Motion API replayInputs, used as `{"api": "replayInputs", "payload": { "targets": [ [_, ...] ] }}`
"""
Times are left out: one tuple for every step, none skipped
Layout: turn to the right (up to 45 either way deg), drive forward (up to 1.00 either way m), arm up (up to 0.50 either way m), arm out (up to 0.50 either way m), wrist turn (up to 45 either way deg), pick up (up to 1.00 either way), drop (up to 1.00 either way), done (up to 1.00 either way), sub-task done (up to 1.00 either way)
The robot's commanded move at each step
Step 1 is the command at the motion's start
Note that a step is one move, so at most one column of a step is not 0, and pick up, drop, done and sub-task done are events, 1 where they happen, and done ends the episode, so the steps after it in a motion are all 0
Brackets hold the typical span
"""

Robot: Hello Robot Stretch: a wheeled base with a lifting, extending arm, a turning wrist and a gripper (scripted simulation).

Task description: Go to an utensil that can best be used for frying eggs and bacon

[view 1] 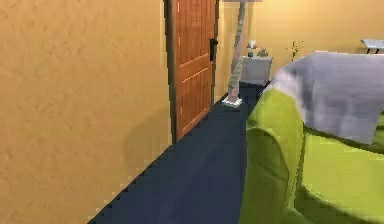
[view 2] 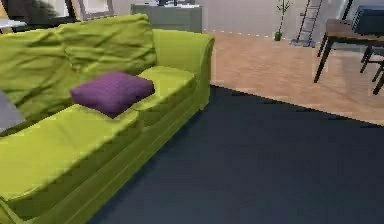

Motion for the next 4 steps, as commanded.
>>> {"api": "replayInputs", "payload": {
  "targets": [
    [45.0, 0.0, 0.0, 0.0, 0.0, 0.0, 0.0, 0.0, 0.0],
    [45.0, 0.0, 0.0, 0.0, 0.0, 0.0, 0.0, 0.0, 0.0],
    [24.0, 0.0, 0.0, 0.0, 0.0, 0.0, 0.0, 0.0, 0.0],
    [0.0, 1.0, 0.0, 0.0, 0.0, 0.0, 0.0, 0.0, 0.0]
  ]
}}
